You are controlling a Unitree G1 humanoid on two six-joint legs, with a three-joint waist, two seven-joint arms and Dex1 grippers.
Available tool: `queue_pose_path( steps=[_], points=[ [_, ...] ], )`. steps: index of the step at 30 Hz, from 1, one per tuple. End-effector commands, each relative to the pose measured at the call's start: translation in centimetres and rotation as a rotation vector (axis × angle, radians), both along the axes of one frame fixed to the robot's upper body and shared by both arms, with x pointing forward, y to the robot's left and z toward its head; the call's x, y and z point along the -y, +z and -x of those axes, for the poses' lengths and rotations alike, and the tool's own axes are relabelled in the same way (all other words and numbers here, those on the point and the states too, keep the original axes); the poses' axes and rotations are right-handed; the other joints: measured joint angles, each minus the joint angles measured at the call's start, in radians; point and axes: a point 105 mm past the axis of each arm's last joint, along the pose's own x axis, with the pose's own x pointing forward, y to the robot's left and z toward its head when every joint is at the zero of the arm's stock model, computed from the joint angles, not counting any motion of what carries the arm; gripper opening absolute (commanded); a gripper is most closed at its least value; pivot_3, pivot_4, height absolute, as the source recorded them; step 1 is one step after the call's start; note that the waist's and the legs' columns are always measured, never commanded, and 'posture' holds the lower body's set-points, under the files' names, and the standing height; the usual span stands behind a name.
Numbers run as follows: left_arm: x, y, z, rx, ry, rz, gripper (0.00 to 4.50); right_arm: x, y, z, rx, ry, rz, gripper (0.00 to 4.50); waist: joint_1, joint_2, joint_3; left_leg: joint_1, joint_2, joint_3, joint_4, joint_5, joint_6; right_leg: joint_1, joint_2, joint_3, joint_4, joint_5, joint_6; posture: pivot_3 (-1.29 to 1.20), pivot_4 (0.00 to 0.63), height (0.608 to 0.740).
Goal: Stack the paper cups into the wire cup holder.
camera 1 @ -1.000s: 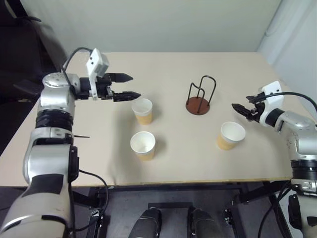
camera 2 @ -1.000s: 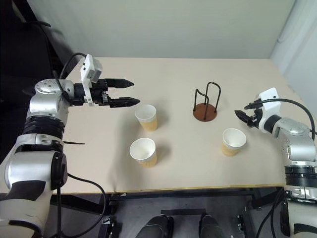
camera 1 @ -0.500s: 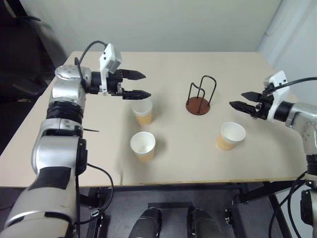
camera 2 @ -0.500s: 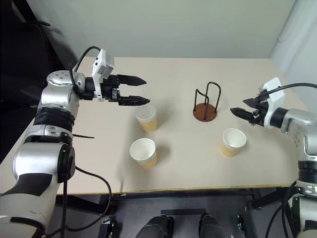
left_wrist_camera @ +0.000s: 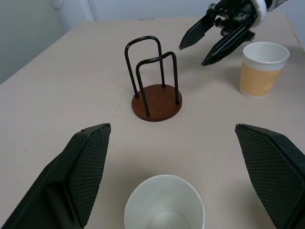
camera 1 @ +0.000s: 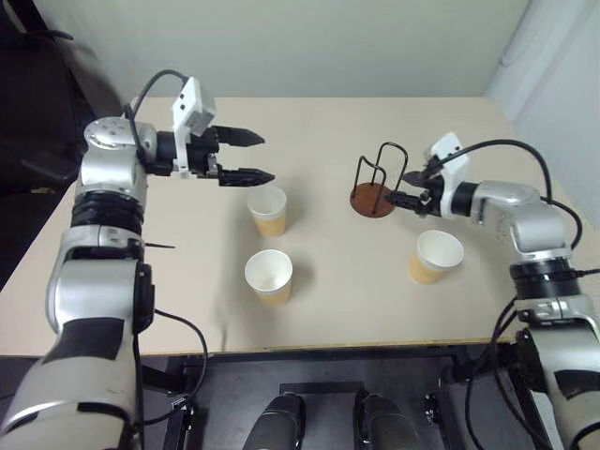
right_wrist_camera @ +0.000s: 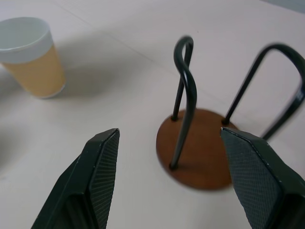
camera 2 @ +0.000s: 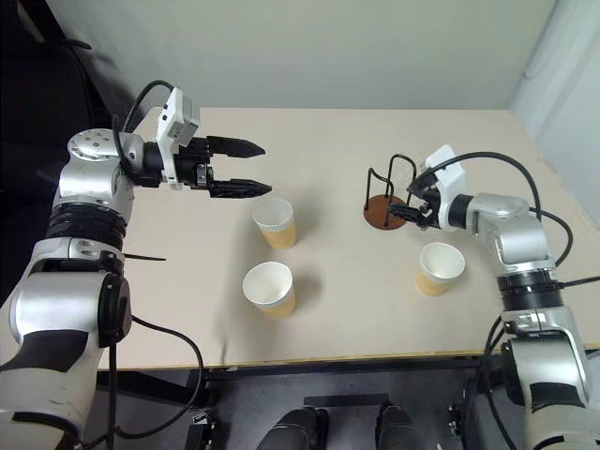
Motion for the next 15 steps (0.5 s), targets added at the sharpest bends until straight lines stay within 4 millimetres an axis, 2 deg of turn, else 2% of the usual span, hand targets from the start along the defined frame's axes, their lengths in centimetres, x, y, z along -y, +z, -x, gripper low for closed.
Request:
queue_pose_path(
  steps=[1,15],
  points=[
    [-0.3,1.69,0.53,0.06,-0.006,0.017,4.48,-0.59,1.11,-0.54,0.082,0.009,0.036,3.41,0.001,0.0,0.0,0.0,0.0,0.0,0.0,0.0,0.0,0.0,0.0,0.0,0.0,0.0,0.0,0.0,0.15,0.74],
    [-0.21,2.43,0.72,0.081,-0.005,0.01,4.48,-1.24,0.56,-1.29,0.109,-0.011,0.043,3.41,-0.001,0.0,0.0,0.0,0.0,0.0,0.0,-0.001,-0.002,-0.001,0.0,0.0,0.001,0.0,-0.001,0.0,0.15,0.74]
  ],
)
